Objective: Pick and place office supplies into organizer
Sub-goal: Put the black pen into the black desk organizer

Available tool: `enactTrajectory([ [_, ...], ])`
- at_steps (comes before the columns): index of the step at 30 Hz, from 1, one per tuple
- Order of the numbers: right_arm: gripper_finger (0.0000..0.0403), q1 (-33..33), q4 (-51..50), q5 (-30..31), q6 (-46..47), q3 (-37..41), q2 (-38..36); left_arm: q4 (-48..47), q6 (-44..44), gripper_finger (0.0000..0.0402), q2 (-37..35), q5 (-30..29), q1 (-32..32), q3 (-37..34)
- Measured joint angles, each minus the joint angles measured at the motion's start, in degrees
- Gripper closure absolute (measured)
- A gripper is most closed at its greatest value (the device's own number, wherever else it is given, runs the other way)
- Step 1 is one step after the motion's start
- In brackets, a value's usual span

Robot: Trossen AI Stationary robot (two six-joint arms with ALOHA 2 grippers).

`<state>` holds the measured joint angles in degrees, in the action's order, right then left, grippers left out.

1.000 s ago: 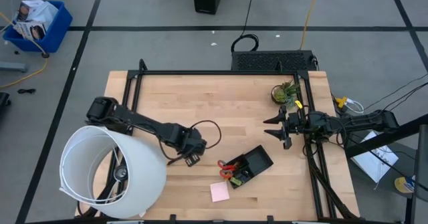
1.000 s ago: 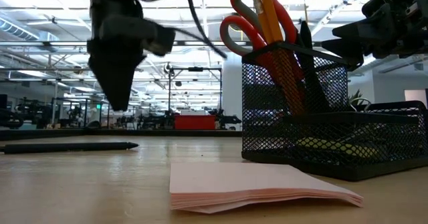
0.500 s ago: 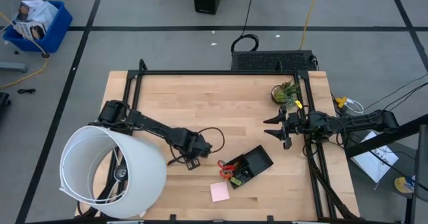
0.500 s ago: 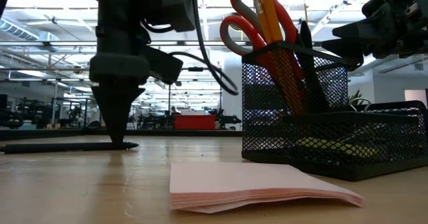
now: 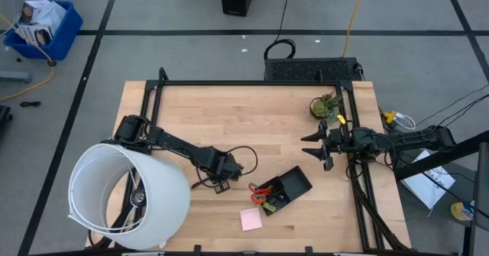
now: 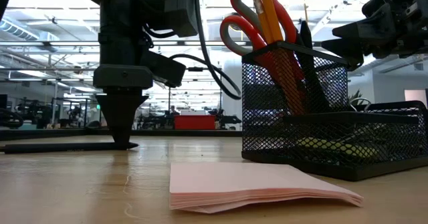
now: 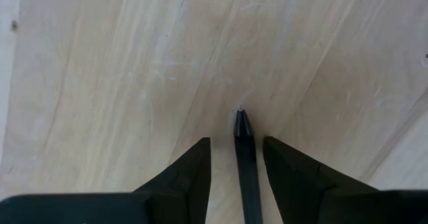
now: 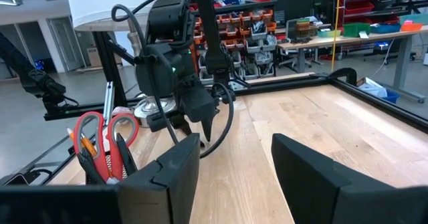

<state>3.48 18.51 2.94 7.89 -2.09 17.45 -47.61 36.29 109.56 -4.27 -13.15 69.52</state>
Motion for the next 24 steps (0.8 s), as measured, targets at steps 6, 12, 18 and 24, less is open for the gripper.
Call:
enactTrajectory([
  [6, 0.022, 0.0, 0.0, 0.0, 0.0, 0.0, 0.0, 1.2, 0.4, 0.0278, 0.0, 0.0, 0.0, 0.0],
  [12, 0.022, 0.0, 0.0, 0.0, 0.0, 0.0, 0.0, 1.5, 1.3, 0.0344, 0.0, 0.0, 0.0, 0.0],
  [18, 0.022, 0.0, 0.0, 0.0, 0.0, 0.0, 0.0, 1.7, 1.5, 0.0382, 0.0, -1.0, 0.0, 0.0],
  [24, 0.022, 0.0, 0.0, 0.0, 0.0, 0.0, 0.0, 7.2, 0.7, 0.0361, 0.1, -7.1, 0.0, 0.0],
])
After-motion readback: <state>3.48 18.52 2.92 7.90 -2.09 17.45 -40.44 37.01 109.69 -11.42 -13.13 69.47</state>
